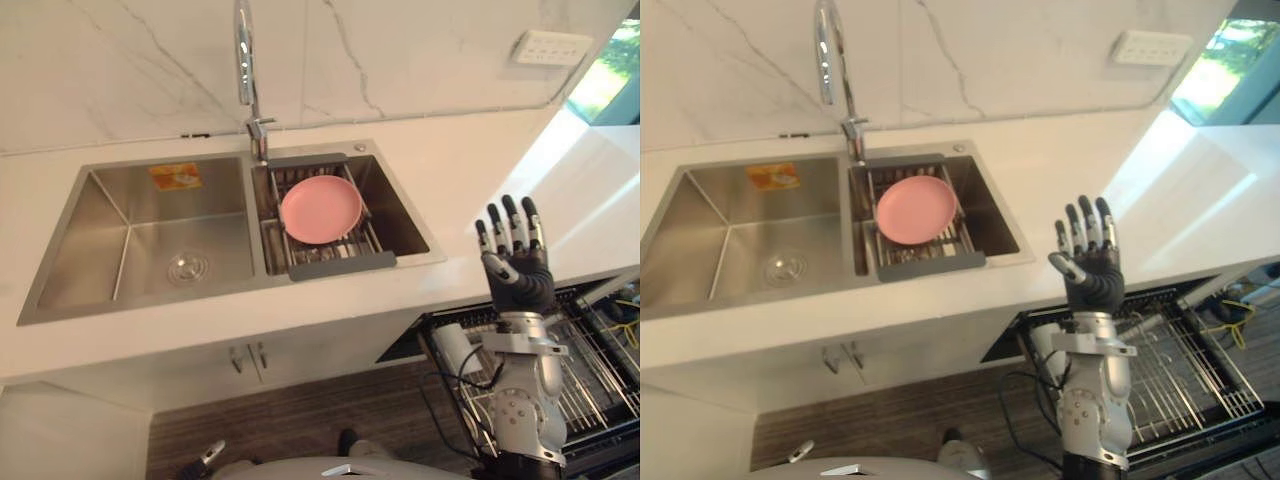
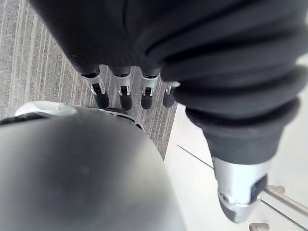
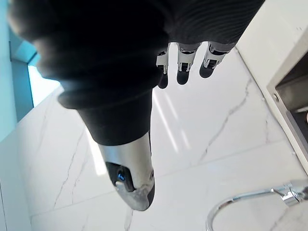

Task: Walk over to the sink, pick up the cup, carry it to the dishwasher, place the cup inside the dishwasher, then close the dishwasher door

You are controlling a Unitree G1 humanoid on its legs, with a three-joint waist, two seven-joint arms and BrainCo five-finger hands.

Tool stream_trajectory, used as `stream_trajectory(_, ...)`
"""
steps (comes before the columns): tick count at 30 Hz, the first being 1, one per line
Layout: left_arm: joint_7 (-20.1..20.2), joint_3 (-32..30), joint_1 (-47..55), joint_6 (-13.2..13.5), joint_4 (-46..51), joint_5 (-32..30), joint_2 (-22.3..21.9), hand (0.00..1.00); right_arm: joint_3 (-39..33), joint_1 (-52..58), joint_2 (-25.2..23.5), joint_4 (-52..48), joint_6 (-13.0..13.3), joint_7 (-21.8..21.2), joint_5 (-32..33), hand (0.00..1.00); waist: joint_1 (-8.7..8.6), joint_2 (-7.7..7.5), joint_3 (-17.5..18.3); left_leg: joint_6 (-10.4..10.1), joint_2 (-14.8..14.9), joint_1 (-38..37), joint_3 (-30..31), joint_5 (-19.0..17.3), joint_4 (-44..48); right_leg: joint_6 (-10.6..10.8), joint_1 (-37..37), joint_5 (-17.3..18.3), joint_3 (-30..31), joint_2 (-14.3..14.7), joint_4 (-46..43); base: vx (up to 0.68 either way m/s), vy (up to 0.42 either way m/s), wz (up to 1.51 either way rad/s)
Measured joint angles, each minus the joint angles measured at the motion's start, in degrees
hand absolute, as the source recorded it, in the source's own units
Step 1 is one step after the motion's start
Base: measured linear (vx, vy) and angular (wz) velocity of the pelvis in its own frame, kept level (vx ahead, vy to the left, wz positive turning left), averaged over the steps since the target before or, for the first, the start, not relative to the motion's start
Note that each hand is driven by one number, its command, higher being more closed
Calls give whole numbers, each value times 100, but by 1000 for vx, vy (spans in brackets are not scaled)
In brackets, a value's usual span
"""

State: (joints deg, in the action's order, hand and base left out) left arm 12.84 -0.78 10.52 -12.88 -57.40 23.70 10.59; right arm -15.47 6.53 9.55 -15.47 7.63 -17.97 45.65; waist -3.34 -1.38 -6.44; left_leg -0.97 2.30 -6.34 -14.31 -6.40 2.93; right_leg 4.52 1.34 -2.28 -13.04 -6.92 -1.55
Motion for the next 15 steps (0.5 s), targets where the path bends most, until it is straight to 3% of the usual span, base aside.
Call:
stream_trajectory(3, -32, -1, -27, -54, 7, 116, -3, 0, 380, -4, -18, 39, -57, 330, -272, 0, 136, -19, 33, -31, 47, 7, -7, 20, -2, 13, 219, -193, -122, 56, 443, -27, -28, 5)
stream_trajectory(5, -118, -24, -26, -206, 11, 251, -6, 0, 406, -59, -17, 78, -83, 698, -853, 0, 268, -18, 69, -66, 101, 34, -61, 38, -11, 37, 275, -243, -565, 15, 586, -31, -38, -4)
stream_trajectory(7, -151, -61, -16, -337, 2, 308, 5, 0, 362, -191, 62, 105, -178, 1041, -1533, 0, 278, -28, 87, -133, 145, 27, -71, 76, -110, -9, 268, -309, -761, 40, 613, -17, -42, 1)
stream_trajectory(10, -168, -93, -11, -439, -22, 174, 9, 0, 149, -480, 561, 369, -218, 1400, -2618, 0, 229, -6, 170, -204, 190, 5, -160, 217, -331, -11, 265, -309, -932, 48, 612, 6, -23, 21)
stream_trajectory(14, -129, -149, 32, -458, 8, 127, 10, 0, 195, -1483, 1334, 991, -500, 1697, -3823, 0, 261, -28, 200, -209, 156, -43, -115, 318, -432, -4, 293, -316, -1027, 21, 612, 4, 10, 12)
stream_trajectory(15, -130, -153, 35, -488, 28, 130, 11, 0, 356, -1898, 1593, 1323, -698, 1828, -4373, 0, 302, -63, 234, -215, 142, -30, -47, 336, -433, -3, 313, -317, -1139, 0, 612, -13, 4, 26)
